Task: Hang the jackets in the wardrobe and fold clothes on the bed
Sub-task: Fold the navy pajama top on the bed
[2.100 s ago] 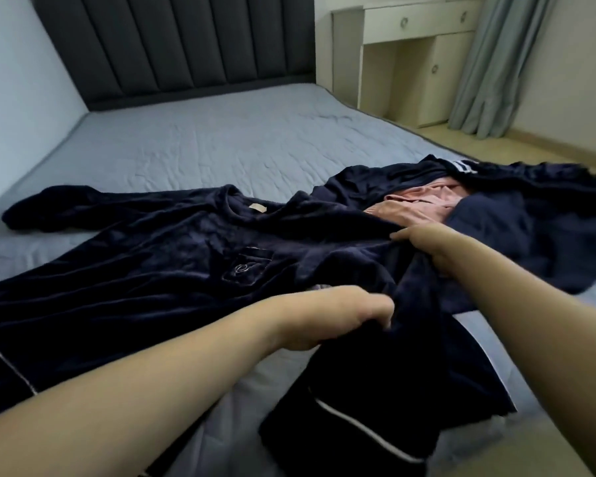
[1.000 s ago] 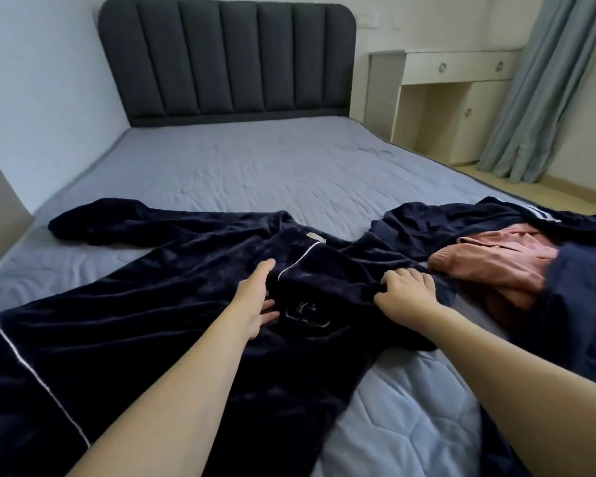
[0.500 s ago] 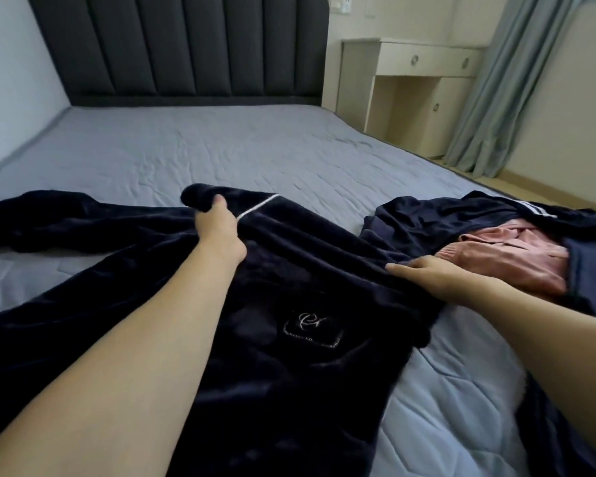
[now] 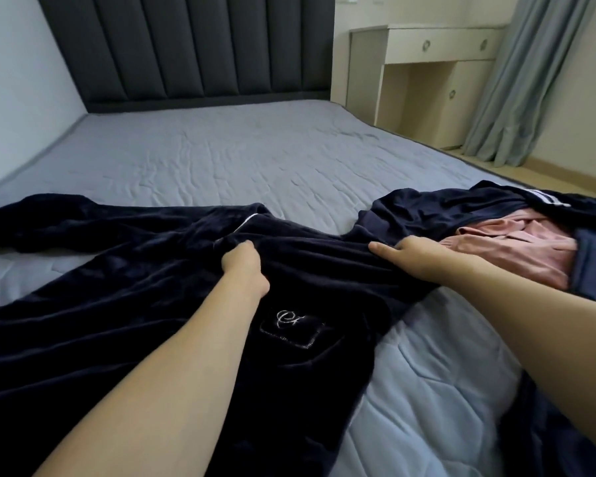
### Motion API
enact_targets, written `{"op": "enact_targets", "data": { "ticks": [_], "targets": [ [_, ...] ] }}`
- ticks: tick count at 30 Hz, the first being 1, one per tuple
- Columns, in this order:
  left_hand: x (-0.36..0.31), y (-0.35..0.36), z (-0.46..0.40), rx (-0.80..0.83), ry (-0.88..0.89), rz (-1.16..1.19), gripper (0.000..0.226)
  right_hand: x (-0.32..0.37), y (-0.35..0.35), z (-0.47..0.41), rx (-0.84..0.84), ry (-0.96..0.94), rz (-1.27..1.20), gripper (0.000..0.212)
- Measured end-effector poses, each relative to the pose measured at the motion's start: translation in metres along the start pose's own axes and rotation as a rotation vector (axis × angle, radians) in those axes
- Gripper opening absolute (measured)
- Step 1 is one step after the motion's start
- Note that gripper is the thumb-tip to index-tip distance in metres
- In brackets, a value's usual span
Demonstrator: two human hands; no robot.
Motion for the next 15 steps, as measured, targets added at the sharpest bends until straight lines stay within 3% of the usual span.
{"op": "enact_targets", "data": {
  "ticks": [1,3,5,7,9,11,13,15],
  "targets": [
    [0.009,0.005,0.016,0.018,-0.019,-0.038,0.034,0.003,-0.004,-0.005,0.009,-0.036,0.093,0.08],
    [0.055,0.022,0.053,0.236,-0.182,-0.208,0.039,0.007,-0.007,-0.01,0.045,-0.089,0.233,0.079],
    [0.11,0.03,0.088,0.439,-0.272,-0.564,0.047,0.004,-0.006,-0.008,0.048,-0.122,0.326,0.072],
    [0.144,0.033,0.105,0.473,-0.129,-0.942,0.05,0.0,-0.005,-0.005,0.016,-0.155,0.381,0.064],
    [0.153,0.038,0.108,0.304,0.218,-1.19,0.048,-0.001,-0.007,-0.002,-0.016,-0.182,0.402,0.057],
    [0.15,0.043,0.117,0.148,0.384,-1.212,0.031,-0.001,-0.014,0.0,-0.058,-0.228,0.425,0.05],
    [0.156,0.04,0.119,0.213,0.269,-1.011,0.019,-0.002,-0.021,0.002,-0.117,-0.279,0.467,0.045],
    [0.167,0.032,0.122,0.268,0.167,-1.003,0.01,-0.006,-0.016,0.007,-0.12,-0.293,0.503,0.043]
  ]
}}
Point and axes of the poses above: each hand's wrist, its own z-axis away from the middle knuckle, its own y-axis out of the palm, x = y × z, the point moved 6 cm from there along -z, towards the middle knuckle, and after that the axes turned 12 degrees about -y, right-handed, at the moved point
